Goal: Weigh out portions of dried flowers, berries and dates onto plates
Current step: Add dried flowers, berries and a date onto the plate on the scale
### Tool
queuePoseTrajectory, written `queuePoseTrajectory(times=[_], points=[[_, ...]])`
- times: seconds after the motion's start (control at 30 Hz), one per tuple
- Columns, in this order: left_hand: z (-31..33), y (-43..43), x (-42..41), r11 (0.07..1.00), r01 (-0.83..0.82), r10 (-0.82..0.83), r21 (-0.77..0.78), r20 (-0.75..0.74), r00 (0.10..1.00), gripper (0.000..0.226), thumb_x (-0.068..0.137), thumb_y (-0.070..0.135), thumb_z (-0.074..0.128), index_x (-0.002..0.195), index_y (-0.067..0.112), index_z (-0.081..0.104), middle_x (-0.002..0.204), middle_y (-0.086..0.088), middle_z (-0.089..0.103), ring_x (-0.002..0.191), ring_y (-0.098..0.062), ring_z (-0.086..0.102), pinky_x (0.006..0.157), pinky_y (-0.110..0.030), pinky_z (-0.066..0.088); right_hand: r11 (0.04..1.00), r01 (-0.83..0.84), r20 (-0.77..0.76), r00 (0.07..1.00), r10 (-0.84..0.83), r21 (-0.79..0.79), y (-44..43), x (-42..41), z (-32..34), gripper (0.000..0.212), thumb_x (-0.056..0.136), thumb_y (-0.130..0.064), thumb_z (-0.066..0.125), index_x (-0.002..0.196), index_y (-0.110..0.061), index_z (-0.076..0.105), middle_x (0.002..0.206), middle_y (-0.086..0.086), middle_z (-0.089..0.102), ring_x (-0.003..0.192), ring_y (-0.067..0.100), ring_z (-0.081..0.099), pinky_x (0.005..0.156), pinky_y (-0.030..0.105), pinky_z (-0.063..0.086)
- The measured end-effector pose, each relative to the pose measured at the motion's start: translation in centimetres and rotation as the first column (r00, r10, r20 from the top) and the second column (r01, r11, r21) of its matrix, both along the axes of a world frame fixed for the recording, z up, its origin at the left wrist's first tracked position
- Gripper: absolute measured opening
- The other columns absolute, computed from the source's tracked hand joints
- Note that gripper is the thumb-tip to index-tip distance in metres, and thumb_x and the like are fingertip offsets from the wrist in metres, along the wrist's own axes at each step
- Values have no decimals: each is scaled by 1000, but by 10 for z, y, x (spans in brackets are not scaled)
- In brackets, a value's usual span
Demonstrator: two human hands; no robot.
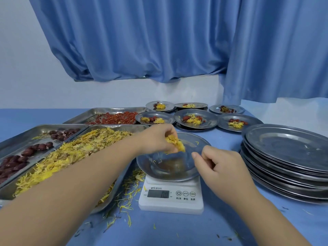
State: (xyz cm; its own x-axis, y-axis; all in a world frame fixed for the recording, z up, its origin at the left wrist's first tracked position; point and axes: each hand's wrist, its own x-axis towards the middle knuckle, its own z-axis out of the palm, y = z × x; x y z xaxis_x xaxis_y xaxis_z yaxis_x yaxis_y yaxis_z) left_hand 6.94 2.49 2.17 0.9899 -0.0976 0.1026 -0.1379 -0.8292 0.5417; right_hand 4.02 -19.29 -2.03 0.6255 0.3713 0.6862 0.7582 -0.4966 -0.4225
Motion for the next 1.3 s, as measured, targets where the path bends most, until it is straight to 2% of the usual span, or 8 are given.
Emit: queuePoseTrajectory(times=[0.23,0.47,0.6,0.9,1.0,1.13,1.2,1.3], points=[[11,20,-13,984,99,-70,150,-190,979,38,71,43,82,104,47,64,107,32,59,98,15,50,79,-17,38,999,-9,1,1000,9,48,-4,3,0,46,87,-30,60,56,-18,28,46,-2,28,47,17,31,44,31,27],[19,34,-33,998,65,-61,25,-114,992,33,73,68,64,97,47,68,102,27,67,98,8,62,91,-28,45,999,-19,-12,1000,19,37,-1,-1,-1,46,86,-37,54,54,-23,24,45,-2,29,47,17,32,44,30,25],[17,42,-40,998,-13,13,-58,1,1000,9,90,49,60,93,46,68,100,29,67,93,14,59,85,-24,42,999,-43,-3,999,43,-1,1,-5,-2,45,85,-38,52,54,-25,22,44,-4,27,46,16,33,44,27,23],[14,65,-63,980,-68,90,-186,112,990,9,92,38,60,93,43,68,100,20,70,88,7,65,77,-22,45,993,-38,116,992,51,-115,19,-22,-6,46,85,-34,54,56,-28,19,44,-7,26,45,17,35,41,29,29],[6,70,-57,994,-91,96,-56,87,992,14,91,28,64,97,40,68,102,18,68,86,8,61,75,-17,43,994,-25,137,990,40,-108,26,-25,-6,44,85,-32,56,57,-26,22,44,-7,25,44,16,34,41,29,30],[-2,58,-32,957,-73,74,280,7,997,41,91,27,63,132,27,58,128,5,57,102,-2,54,84,-17,37,993,-11,152,988,28,-117,29,-24,-6,42,86,-38,49,57,-27,21,45,-8,24,42,13,32,41,29,30],[-5,49,-18,901,-53,76,430,-36,996,50,91,34,60,140,27,50,122,-4,50,112,-19,51,89,-28,39,993,-4,146,989,21,-117,26,-22,-7,40,86,-42,45,57,-27,21,45,-8,25,43,15,34,41,30,31],[-8,40,-5,835,-24,57,549,-42,998,45,88,41,61,132,33,56,102,2,40,104,-21,49,91,-39,46,994,3,127,992,10,-105,20,-18,-7,41,86,-43,44,56,-24,24,45,-7,26,45,17,36,41,30,30]])
